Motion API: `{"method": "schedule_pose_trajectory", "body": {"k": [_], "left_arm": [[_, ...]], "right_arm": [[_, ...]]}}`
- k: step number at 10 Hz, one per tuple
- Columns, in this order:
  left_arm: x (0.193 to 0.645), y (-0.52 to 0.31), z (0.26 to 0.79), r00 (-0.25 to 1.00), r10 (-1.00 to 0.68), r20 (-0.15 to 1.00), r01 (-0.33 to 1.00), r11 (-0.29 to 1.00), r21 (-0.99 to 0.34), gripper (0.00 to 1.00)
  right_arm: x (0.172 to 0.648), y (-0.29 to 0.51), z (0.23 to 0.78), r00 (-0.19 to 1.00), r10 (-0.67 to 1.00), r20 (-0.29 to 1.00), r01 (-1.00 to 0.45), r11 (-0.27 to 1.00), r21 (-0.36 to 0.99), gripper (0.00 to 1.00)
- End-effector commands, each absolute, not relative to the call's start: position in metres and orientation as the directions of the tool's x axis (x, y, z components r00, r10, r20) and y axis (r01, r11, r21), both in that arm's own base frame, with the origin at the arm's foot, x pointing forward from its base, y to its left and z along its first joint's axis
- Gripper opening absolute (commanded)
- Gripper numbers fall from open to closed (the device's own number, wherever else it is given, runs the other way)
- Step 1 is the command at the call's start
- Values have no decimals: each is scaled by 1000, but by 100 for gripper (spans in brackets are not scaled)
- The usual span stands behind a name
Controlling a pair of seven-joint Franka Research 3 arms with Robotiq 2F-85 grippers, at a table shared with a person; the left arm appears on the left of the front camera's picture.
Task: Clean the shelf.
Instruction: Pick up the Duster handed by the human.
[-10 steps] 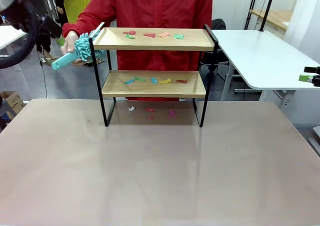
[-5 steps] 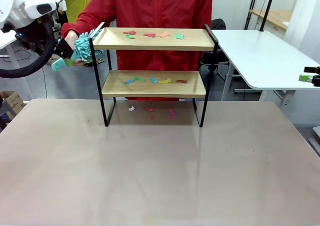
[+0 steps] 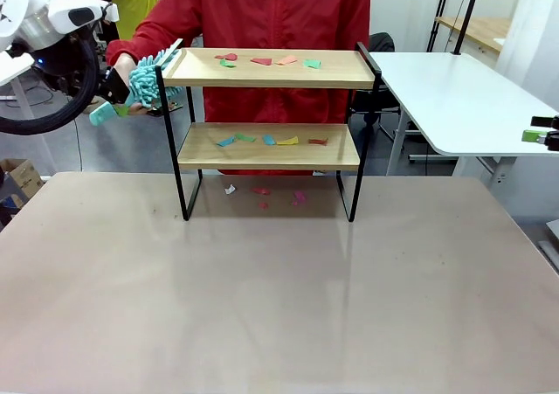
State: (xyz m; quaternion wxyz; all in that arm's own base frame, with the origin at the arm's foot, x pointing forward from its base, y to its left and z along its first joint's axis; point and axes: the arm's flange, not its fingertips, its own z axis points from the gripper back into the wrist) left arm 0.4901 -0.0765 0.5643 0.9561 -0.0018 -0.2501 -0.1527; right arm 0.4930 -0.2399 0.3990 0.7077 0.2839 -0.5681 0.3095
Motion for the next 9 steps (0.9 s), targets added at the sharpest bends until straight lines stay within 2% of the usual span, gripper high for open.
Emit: {"method": "schedule_pose_trajectory", "body": {"k": [1, 2, 4, 5, 6, 9], "left_arm": [[492, -77, 564, 828, -257, 499, 279, 960, 33, 13], [492, -77, 564, 830, -252, 497, 277, 961, 26, 0], [493, -77, 563, 841, -251, 480, 276, 961, 19, 0], [494, -77, 561, 846, -246, 473, 269, 963, 18, 5], [494, -77, 560, 850, -239, 470, 264, 964, 13, 0], [494, -78, 561, 860, -206, 466, 228, 974, 8, 0]], "right_arm": [[494, -238, 401, 160, 117, 980, -761, 647, 47, 100], [494, -238, 401, 160, 117, 980, -761, 647, 47, 100], [494, -238, 401, 160, 117, 980, -761, 647, 47, 100], [494, -238, 401, 160, 117, 980, -761, 647, 47, 100], [494, -238, 401, 160, 117, 980, -761, 647, 47, 100], [494, -238, 401, 160, 117, 980, -761, 647, 47, 100]]}}
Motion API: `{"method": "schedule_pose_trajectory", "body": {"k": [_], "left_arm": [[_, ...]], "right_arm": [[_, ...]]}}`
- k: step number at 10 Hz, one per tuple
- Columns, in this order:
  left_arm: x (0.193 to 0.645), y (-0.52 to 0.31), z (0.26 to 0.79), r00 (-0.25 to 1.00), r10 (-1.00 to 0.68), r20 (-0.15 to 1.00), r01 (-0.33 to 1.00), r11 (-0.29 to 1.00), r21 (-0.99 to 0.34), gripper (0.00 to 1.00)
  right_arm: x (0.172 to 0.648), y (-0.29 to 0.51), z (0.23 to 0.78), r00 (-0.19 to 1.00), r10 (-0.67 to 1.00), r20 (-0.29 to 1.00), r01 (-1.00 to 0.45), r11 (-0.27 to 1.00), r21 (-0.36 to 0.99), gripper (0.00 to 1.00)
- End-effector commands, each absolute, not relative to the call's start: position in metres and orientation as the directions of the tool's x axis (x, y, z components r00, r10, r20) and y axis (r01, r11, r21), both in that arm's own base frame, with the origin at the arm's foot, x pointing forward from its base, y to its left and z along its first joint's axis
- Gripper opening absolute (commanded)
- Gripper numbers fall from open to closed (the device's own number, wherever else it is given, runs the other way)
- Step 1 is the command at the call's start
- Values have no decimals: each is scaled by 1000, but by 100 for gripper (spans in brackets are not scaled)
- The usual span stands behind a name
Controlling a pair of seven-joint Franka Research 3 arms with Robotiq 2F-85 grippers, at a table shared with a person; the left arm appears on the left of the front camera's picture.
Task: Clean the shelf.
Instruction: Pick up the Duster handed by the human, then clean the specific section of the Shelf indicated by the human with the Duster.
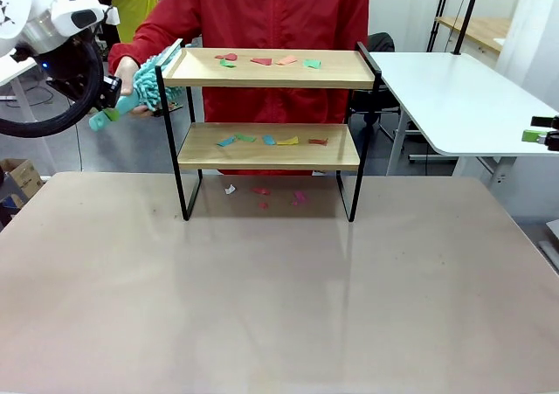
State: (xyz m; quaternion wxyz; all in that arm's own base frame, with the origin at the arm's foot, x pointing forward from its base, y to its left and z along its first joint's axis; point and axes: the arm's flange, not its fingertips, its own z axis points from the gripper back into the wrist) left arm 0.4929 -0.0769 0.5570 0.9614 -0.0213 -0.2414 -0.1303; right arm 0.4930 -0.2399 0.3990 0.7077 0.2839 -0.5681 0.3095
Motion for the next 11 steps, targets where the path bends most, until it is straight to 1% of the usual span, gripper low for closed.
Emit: {"method": "schedule_pose_trajectory", "body": {"k": [1, 2, 3, 4, 10, 11], "left_arm": [[495, -77, 561, 867, -196, 459, 223, 975, -3, 0], [495, -77, 561, 870, -182, 459, 207, 978, -4, 0], [496, -75, 561, 868, -113, 483, 147, 989, -32, 0], [493, -77, 556, 859, -217, 464, 240, 971, 10, 0], [493, -77, 556, 859, -217, 464, 240, 971, 10, 0], [494, -80, 554, 865, -199, 460, 225, 974, -1, 13]], "right_arm": [[494, -238, 401, 160, 117, 980, -761, 647, 47, 100], [494, -238, 401, 160, 117, 980, -761, 647, 47, 100], [494, -238, 401, 160, 117, 980, -761, 647, 47, 100], [494, -238, 401, 160, 117, 980, -761, 647, 47, 100], [494, -238, 401, 160, 117, 980, -761, 647, 47, 100], [494, -238, 401, 160, 117, 980, -761, 647, 47, 100]]}}
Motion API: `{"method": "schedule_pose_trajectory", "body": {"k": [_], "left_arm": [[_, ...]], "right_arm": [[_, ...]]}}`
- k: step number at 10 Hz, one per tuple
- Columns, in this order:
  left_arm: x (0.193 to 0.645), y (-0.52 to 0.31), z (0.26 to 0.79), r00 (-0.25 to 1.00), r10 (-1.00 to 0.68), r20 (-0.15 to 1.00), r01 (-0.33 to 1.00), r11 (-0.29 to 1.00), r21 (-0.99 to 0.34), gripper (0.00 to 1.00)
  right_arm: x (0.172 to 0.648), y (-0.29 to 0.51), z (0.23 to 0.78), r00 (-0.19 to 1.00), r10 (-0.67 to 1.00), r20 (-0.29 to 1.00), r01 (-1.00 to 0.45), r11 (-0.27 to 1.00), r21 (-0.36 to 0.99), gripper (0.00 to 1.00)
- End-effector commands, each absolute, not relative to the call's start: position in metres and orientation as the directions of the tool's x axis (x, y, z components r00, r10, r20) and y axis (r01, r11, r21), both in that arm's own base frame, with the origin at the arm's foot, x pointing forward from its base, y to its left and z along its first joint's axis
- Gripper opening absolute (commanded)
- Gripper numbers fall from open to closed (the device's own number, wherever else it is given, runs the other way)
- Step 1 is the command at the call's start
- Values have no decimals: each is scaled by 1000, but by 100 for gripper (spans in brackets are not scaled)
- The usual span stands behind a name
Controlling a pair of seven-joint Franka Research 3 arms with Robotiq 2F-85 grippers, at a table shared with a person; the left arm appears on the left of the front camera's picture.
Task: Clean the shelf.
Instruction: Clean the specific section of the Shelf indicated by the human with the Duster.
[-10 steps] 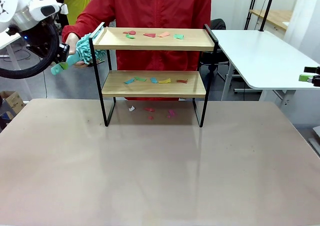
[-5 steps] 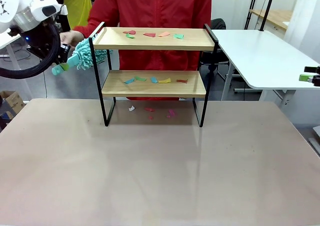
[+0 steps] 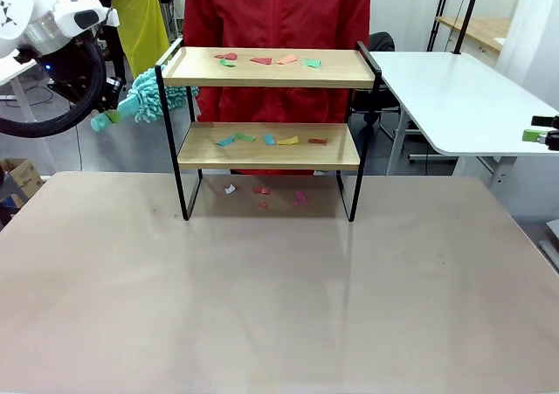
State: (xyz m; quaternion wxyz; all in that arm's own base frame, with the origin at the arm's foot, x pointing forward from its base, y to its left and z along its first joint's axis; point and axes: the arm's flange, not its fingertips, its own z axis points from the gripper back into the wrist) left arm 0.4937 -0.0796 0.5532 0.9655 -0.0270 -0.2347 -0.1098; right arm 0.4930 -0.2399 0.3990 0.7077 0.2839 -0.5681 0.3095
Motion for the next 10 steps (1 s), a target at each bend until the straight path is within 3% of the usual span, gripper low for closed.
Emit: {"method": "schedule_pose_trajectory", "body": {"k": [1, 6, 10], "left_arm": [[486, -69, 562, 864, -224, 450, 241, 970, 19, 13], [440, -15, 626, 797, -550, 249, 463, 821, 334, 13], [389, 23, 661, 599, -800, -37, 764, 557, 327, 13]], "right_arm": [[494, -238, 401, 160, 117, 980, -761, 647, 47, 100], [494, -238, 401, 160, 117, 980, -761, 647, 47, 100], [494, -238, 401, 160, 117, 980, -761, 647, 47, 100]]}}
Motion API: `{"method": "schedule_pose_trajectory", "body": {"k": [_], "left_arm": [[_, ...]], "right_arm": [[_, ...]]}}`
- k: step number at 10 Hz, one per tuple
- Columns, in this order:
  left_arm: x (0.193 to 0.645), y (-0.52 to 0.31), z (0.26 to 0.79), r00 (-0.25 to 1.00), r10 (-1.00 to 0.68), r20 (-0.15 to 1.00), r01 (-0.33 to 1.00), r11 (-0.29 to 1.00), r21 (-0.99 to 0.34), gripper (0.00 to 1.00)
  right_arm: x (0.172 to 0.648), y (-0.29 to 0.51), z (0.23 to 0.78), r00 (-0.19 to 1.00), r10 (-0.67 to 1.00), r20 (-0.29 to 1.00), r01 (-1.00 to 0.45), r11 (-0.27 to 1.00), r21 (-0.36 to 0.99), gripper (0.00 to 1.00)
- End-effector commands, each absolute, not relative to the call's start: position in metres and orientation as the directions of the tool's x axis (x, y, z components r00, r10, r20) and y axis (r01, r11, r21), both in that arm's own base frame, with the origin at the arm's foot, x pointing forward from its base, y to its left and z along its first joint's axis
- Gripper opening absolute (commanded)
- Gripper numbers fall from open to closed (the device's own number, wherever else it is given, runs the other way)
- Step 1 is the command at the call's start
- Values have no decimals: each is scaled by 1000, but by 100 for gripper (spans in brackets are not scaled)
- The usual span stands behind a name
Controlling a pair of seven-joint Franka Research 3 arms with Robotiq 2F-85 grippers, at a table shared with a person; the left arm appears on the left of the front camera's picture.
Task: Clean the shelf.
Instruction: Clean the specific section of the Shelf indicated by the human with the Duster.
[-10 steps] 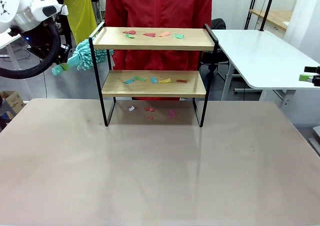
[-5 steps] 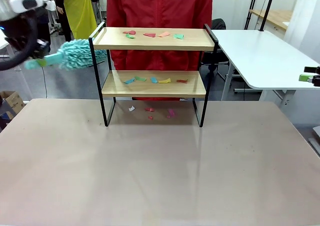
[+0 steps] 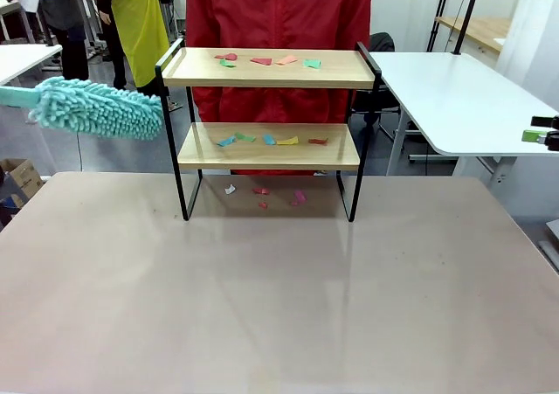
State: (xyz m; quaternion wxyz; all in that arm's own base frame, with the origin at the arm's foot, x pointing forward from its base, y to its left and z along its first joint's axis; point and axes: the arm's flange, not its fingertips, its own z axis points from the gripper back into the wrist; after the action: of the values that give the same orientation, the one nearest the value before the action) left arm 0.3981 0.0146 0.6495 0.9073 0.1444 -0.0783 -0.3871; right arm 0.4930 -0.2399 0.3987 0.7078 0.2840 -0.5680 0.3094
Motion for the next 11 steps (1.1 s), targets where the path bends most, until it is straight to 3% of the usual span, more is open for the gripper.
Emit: {"method": "schedule_pose_trajectory", "body": {"k": [1, 7, 8, 10, 11], "left_arm": [[369, 28, 663, 449, -885, -126, 870, 401, 286, 13], [296, 13, 650, 37, -953, -301, 998, 18, 65, 13], [296, 4, 641, 15, -944, -329, 998, -6, 63, 13], [302, -7, 626, 6, -967, -256, 1000, 2, 16, 13], [311, -9, 624, 74, -977, -198, 997, 71, 18, 13]], "right_arm": [[494, -238, 401, 160, 117, 980, -761, 647, 47, 100], [494, -238, 401, 160, 117, 980, -761, 647, 47, 100], [494, -238, 401, 160, 117, 980, -761, 647, 47, 100], [494, -238, 401, 160, 117, 980, -761, 647, 47, 100], [494, -238, 401, 160, 117, 980, -761, 647, 47, 100]]}}
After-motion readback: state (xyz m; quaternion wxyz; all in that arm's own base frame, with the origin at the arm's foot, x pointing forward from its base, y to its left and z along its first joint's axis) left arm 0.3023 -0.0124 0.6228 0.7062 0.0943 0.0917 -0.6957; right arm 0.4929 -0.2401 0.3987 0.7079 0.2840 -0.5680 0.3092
